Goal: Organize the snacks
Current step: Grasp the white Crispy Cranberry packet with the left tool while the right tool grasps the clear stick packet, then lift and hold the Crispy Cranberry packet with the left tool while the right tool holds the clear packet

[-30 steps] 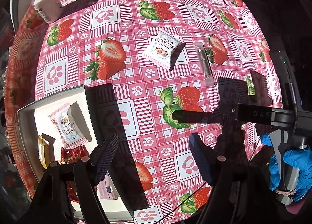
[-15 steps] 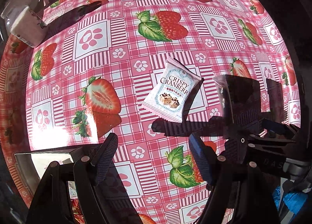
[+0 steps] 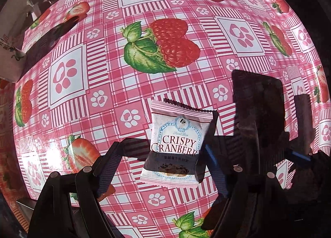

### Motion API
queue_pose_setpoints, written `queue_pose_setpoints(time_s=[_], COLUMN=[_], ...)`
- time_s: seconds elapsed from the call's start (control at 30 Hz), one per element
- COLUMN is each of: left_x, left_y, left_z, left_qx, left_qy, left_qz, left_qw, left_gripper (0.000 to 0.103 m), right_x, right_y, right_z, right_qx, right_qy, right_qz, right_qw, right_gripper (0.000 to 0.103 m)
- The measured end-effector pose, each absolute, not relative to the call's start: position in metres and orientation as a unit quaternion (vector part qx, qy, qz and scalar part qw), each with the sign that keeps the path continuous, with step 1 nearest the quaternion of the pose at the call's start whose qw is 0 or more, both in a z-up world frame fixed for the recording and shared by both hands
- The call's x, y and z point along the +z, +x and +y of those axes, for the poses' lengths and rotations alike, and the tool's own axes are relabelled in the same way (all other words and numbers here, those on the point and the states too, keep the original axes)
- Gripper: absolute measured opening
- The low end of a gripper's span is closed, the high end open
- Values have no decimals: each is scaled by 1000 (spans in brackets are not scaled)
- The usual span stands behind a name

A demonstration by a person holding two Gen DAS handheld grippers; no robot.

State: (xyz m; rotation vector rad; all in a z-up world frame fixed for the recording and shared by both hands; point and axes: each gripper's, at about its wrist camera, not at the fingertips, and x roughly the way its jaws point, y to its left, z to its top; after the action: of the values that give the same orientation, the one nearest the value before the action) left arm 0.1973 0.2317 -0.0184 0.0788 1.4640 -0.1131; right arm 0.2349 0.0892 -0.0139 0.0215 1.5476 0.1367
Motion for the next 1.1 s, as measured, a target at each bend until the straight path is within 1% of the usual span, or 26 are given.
queue_pose_setpoints(time_s=[0.07, 0.1, 0.17, 0.2, 0.23, 0.27, 0.3, 0.37, 0.5, 0.77, 0.93, 1.1], left_x=[-19, -20, -20, -19, -18, -15, -12, -10, -9, -11, -12, -14], left_y=[198, 199, 200, 200, 200, 198, 197, 188, 154, 48, -12, -44], left_z=[225, 222, 222, 220, 215, 215, 213, 209, 213, 218, 204, 193], left_qx=[-51, -52, -50, -51, -52, -55, -58, -59, -56, -31, -49, -78], left_qy=[56, 60, 58, 54, 54, 57, 61, 74, 58, 39, 66, 86], left_qz=[666, 668, 671, 671, 670, 668, 667, 669, 676, 693, 704, 712], left_qw=[742, 740, 737, 737, 738, 740, 740, 737, 732, 719, 705, 693], left_gripper=[83, 83, 81, 75, 71, 59, 44, 44, 44, 44, 44, 45], right_x=[-14, -15, -17, -17, -14, -13, -12, -12, -14, -27, -34, -41], right_y=[237, 240, 247, 249, 252, 253, 255, 256, 243, 206, 175, 143], right_z=[101, 108, 117, 120, 121, 121, 121, 120, 104, 58, 35, 21], right_qx=[74, 79, 75, 71, 71, 74, 81, 90, 88, 66, 47, 40], right_qy=[-14, -26, -41, -44, -43, -41, -37, -39, -36, -34, -13, -4], right_qz=[697, 698, 702, 700, 697, 696, 698, 701, 702, 719, 735, 751], right_qw=[713, 712, 707, 709, 712, 713, 711, 706, 706, 691, 676, 659], right_gripper=[92, 88, 73, 62, 54, 34, 21, 20, 20, 21, 21, 21])
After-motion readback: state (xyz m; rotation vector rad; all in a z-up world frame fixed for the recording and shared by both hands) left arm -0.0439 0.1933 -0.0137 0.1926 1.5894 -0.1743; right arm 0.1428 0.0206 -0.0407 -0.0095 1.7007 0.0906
